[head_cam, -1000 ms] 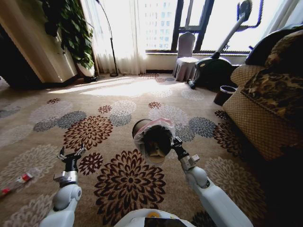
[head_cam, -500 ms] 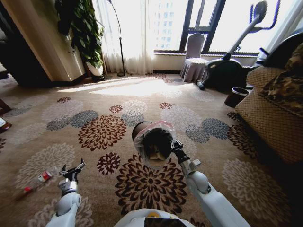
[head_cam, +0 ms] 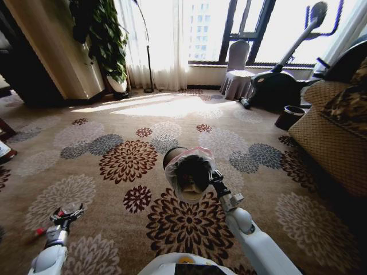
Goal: Pick up the trash from the ground and place it into the trash bin.
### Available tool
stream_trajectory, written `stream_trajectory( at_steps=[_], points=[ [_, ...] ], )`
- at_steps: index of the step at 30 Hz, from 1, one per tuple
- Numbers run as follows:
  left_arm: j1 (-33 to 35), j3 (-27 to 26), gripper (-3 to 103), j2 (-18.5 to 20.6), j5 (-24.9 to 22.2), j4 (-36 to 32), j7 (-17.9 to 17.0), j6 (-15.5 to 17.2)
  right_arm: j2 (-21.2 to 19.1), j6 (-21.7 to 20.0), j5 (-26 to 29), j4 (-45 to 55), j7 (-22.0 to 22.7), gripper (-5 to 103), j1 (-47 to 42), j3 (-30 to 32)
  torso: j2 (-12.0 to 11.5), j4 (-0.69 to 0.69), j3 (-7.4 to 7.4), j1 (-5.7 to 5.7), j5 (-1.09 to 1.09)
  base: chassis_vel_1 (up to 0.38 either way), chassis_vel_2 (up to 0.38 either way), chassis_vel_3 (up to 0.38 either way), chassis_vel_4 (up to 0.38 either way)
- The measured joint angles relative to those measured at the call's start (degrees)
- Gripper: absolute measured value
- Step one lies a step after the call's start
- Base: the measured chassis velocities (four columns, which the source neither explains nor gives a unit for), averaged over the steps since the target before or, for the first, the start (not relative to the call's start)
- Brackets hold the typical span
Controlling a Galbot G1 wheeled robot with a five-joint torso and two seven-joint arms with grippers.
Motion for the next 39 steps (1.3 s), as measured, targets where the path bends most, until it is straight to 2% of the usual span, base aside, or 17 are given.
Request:
stream_trajectory(
  at_steps=[1, 2, 4, 6, 8, 9, 11, 13, 16, 17, 18, 22, 25, 28, 34, 37, 39],
  points=[
    [0.1, -0.6, 100, 1.3, 0.0, 0.7, 3.0, -0.2, 0.1, 0.2, 0.1, 0.0, 0.0, 0, 0.0, 0.0, 0.0, 0.00, 0.00, 0.00, 0.02, 0.104, 0.094, -0.085, -0.104],
    [0.1, -0.6, 100, 1.3, 0.0, 0.7, 3.0, -0.2, 0.1, 0.2, 0.1, 0.0, 0.0, 0, 0.0, 0.0, 0.0, 0.00, 0.00, 0.00, 0.02, 0.104, 0.094, -0.085, -0.104],
    [0.4, -1.3, 100, 3.2, -0.7, 1.9, 8.4, -0.2, 0.4, 0.5, 0.2, -0.1, 0.0, 0, 0.0, 0.1, 0.0, 0.00, 0.00, 0.00, 0.03, 0.137, 0.121, -0.130, -0.116],
    [0.3, -1.4, 100, 4.0, -0.9, 2.5, 10.6, -0.2, 0.6, 0.5, 0.3, -0.1, 0.0, 0, -0.1, 0.1, 0.0, 0.00, 0.00, 0.00, 0.02, 0.147, 0.139, -0.150, -0.161],
    [-0.5, -1.4, 100, 6.8, -0.7, 5.0, 17.4, 0.3, 1.0, 0.5, 0.3, -0.2, 0.0, 0, -0.1, 0.1, 0.0, -0.01, 0.00, 0.00, 0.02, 0.171, 0.187, -0.183, -0.202],
    [-0.5, -1.4, 100, 6.8, -0.7, 5.0, 17.4, 0.3, 1.0, 0.5, 0.3, -0.2, 0.0, 0, -0.1, 0.1, 0.0, -0.01, 0.00, 0.00, 0.02, 0.186, 0.196, -0.207, -0.210],
    [-1.5, -1.1, 100, 9.2, 1.1, 7.0, 22.4, 0.8, 1.5, 0.6, 0.0, -0.3, 0.0, 0, -0.2, 0.1, 0.0, -0.03, 0.00, 0.00, 0.07, 0.227, 0.227, -0.219, -0.222],
    [-1.8, -0.7, 100, 10.1, 1.3, 7.7, 24.0, 0.8, 1.7, 0.7, -0.1, -0.2, 0.0, 0, -0.3, 0.2, 0.0, -0.03, 0.00, 0.00, 0.06, 0.236, 0.257, -0.288, -0.271],
    [-1.7, 1.6, 100, 13.0, -1.3, 9.5, 30.4, 3.0, 2.2, 1.3, -0.2, 0.5, 0.0, 0, -1.0, 0.5, 0.0, 0.00, 0.00, 0.00, 0.00, 0.292, 0.286, -0.292, -0.292],
    [-1.7, 1.6, 100, 13.0, -1.3, 9.5, 30.4, 3.0, 2.2, 1.3, -0.2, 0.5, 0.0, 0, -1.0, 0.5, 0.0, 0.00, 0.00, 0.00, 0.00, 0.292, 0.284, -0.298, -0.295],
    [-1.9, 2.5, 100, 13.8, -1.4, 10.4, 33.0, 4.0, 2.5, 1.3, -0.1, 0.7, 0.0, 0, -1.4, 0.8, 0.0, 0.00, 0.00, 0.00, 0.01, 0.346, 0.338, -0.298, -0.317],
    [-3.7, 5.5, 100, 15.6, -0.6, 14.2, 38.1, 4.7, 2.9, 1.5, -0.7, 1.2, 0.0, 0, -2.7, 1.1, 0.0, 0.01, 0.00, 0.01, 0.01, 0.332, 0.324, -0.322, -0.313],
    [-4.6, 6.5, 103, 16.1, -0.5, 15.4, 39.5, 5.0, 3.0, 1.7, -1.0, 1.9, 0.0, 0, -3.4, 1.3, 0.0, 0.00, 0.00, 0.01, -0.01, 0.239, 0.258, -0.270, -0.244],
    [-5.7, 8.5, 99, 16.1, -1.1, 17.1, 41.8, 5.5, 3.5, 2.3, -1.4, 2.2, -0.1, 0, -4.5, 2.4, 0.0, 0.02, 0.00, 0.00, 0.02, 0.104, 0.129, -0.107, -0.120],
    [-7.1, 10.6, 99, 15.3, -1.0, 18.7, 42.0, 5.3, 3.4, 2.5, -1.8, 2.2, 0.0, 0, -5.5, 3.2, 0.0, -0.04, 0.00, 0.00, 0.10, -0.030, -0.020, 0.014, 0.027],
    [-8.0, 12.1, 99, 14.5, -0.8, 19.5, 41.6, 5.1, 3.3, 2.5, -2.0, 2.7, 0.0, 0, -5.7, 3.3, 0.0, -0.06, 0.00, 0.00, 0.02, -0.052, -0.044, 0.022, 0.019],
    [-8.7, 13.4, 99, 13.8, -0.8, 20.2, 41.1, 5.1, 3.3, 2.3, -2.1, 3.3, 0.0, 0, -5.7, 3.4, 0.0, -0.02, 0.00, 0.00, 0.04, 0.000, 0.000, 0.000, 0.000]
  ],
)
